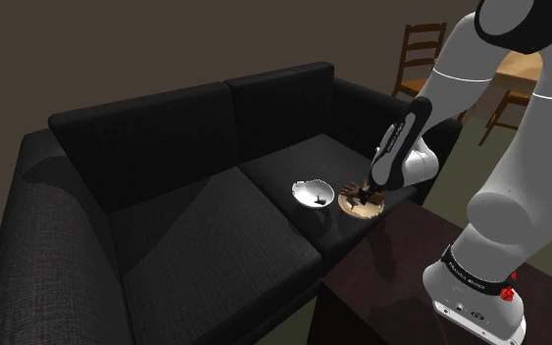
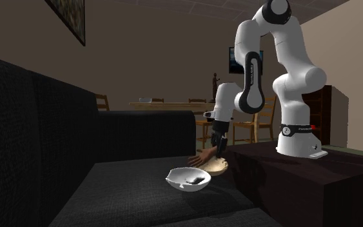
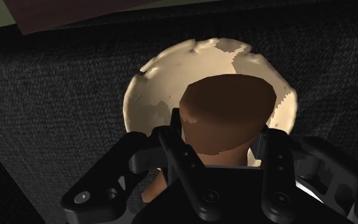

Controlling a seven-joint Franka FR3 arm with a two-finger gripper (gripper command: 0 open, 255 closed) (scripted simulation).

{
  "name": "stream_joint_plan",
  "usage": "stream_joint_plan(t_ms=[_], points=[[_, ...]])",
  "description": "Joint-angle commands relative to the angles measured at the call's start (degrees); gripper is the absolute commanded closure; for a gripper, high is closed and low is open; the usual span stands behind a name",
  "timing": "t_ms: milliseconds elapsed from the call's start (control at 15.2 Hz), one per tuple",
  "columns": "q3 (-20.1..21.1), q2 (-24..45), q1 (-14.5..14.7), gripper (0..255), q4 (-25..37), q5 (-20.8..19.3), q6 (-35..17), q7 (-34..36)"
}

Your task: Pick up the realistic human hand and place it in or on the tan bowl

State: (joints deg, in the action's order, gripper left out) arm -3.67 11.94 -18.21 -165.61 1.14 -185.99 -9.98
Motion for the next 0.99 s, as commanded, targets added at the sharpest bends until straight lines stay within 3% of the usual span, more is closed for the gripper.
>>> stream_joint_plan(t_ms=[0,396,462,792,858,924], points=[[0.4,0.9,-0.3,255,0.3,-0.1,-0.7,0.1],[0.4,0.9,-0.3,255,0.3,-0.1,-0.7,0.1],[0.4,0.9,-0.3,0,0.3,-0.1,-0.7,0.1],[0.4,0.9,-0.3,0,0.3,-0.1,-0.7,0.1],[-1.0,-2.6,1.2,0,-0.8,0.3,1.8,-0.1],[-4.5,-6.1,4.7,0,-1.8,0.0,4.3,0.1]])
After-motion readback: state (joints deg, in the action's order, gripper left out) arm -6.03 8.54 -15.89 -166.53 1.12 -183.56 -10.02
